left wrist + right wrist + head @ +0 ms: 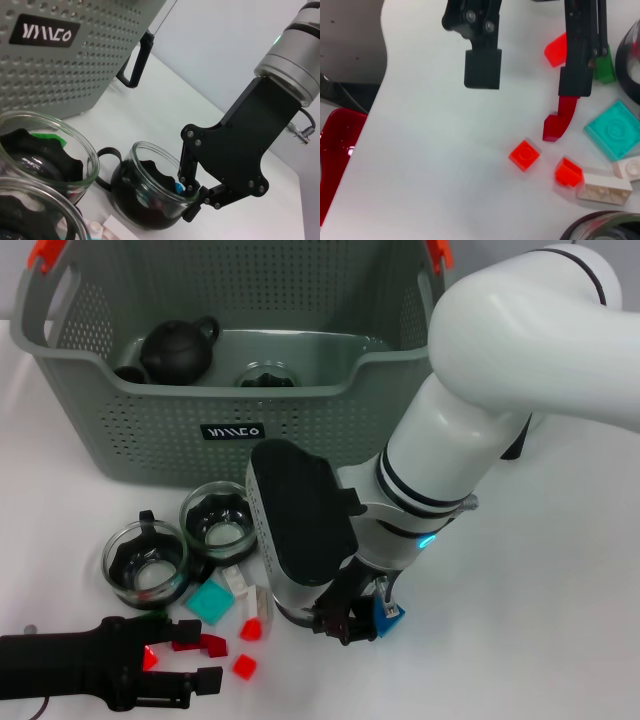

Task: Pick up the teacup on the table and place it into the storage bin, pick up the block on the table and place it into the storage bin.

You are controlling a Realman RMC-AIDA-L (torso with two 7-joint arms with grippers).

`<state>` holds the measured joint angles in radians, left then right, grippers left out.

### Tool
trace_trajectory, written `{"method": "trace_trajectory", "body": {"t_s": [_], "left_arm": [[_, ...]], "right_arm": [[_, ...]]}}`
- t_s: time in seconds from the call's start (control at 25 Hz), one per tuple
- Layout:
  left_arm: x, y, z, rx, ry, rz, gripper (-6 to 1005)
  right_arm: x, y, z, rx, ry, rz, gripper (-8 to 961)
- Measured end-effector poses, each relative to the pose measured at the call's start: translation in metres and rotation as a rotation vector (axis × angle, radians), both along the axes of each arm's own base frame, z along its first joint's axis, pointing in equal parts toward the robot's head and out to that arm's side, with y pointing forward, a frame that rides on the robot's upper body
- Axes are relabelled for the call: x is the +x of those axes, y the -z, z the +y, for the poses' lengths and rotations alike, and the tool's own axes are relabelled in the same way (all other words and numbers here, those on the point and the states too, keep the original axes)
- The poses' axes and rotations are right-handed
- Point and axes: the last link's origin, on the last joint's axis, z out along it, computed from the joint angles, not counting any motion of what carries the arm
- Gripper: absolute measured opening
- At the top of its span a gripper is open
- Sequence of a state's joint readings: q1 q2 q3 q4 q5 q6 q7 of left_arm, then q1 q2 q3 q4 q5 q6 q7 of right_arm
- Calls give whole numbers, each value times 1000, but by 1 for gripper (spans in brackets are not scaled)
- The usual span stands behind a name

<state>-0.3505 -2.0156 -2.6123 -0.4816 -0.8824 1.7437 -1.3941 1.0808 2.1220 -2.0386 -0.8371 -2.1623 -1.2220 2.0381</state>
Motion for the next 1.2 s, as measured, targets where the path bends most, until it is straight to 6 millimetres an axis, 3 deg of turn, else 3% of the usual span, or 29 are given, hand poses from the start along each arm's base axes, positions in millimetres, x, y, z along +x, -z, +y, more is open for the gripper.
{"method": "trace_trajectory", "body": {"t_s": [0.32,0.48,0.96,1.2], "left_arm": [[0,0,0,0,1,0,904],[0,0,-1,-1,2,-1,905],[0,-1,-2,0,9,-8,905],[2,-1,0,-1,20,-6,905]], "right_arm": [[-2,-3,-1,-7,13,-5,53],[-12,-11,1,-5,35,27,52],[-94,-88,33,46,130,353,52],[-117,-116,56,157,141,514,53]]}}
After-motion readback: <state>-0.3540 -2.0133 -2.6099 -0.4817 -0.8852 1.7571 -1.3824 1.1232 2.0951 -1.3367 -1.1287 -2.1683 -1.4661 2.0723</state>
